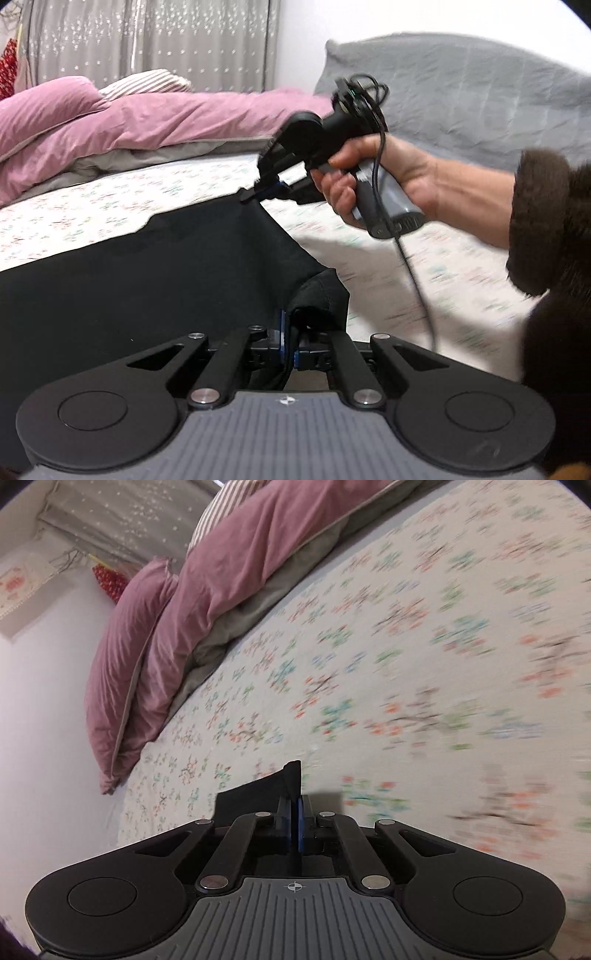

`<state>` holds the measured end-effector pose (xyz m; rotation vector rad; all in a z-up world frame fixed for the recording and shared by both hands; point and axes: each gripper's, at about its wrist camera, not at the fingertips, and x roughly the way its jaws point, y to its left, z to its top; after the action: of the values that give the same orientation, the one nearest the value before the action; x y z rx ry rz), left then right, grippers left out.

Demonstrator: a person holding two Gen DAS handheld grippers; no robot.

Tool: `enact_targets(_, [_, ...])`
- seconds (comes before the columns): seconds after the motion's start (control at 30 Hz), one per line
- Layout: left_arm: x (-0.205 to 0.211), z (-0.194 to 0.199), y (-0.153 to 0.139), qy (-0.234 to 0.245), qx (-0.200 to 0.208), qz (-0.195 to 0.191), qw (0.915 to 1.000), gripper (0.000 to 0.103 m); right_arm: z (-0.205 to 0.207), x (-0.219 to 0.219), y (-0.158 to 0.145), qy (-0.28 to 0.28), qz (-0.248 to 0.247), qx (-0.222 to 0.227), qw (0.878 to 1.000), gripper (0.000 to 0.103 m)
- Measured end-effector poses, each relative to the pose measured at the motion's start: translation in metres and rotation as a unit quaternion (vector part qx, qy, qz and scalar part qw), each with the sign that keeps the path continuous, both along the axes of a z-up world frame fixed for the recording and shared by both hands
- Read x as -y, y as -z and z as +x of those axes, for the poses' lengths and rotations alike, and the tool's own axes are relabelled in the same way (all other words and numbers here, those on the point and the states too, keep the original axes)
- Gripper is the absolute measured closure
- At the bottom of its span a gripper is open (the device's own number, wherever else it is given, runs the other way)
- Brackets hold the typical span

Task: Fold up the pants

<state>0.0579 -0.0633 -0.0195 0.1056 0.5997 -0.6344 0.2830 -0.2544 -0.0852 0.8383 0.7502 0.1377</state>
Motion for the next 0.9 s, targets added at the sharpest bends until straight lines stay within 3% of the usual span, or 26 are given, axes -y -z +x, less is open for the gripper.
enact_targets(0.17, [-0.005, -0.007, -0.007, 0.004, -0.002, -0.061, 0.9981, 0.074, -0.041, 0.031, -0.024, 0.036, -0.008, -0.007, 0.999, 0.100])
enact_targets(0.37, [-0.029, -0.016, -0.022, -0.026, -0.011, -0.129, 0.9913, 0.073, -0.053, 0.013, -0.072, 0.034, -0.046, 0.003, 0.998, 0.100])
enact_targets(0.6, [-0.088, -0.008, -0.036, -0.107, -0.038, -0.216, 0.9697, 0.074, -0.033, -0.045, -0.114, 0.015, -0.068, 0.029, 0.997, 0.100])
enact_targets(0.8, [-0.142, -0.003, -0.029, -0.175, -0.045, -0.240, 0.9537, 0.074, -0.006, -0.113, -0.124, -0.019, -0.066, 0.045, 0.997, 0.100])
enact_targets(0.9, [-0.165, -0.006, -0.022, -0.205, -0.052, -0.233, 0.9494, 0.074, 0.008, -0.155, -0.122, -0.040, -0.068, 0.053, 0.995, 0.100])
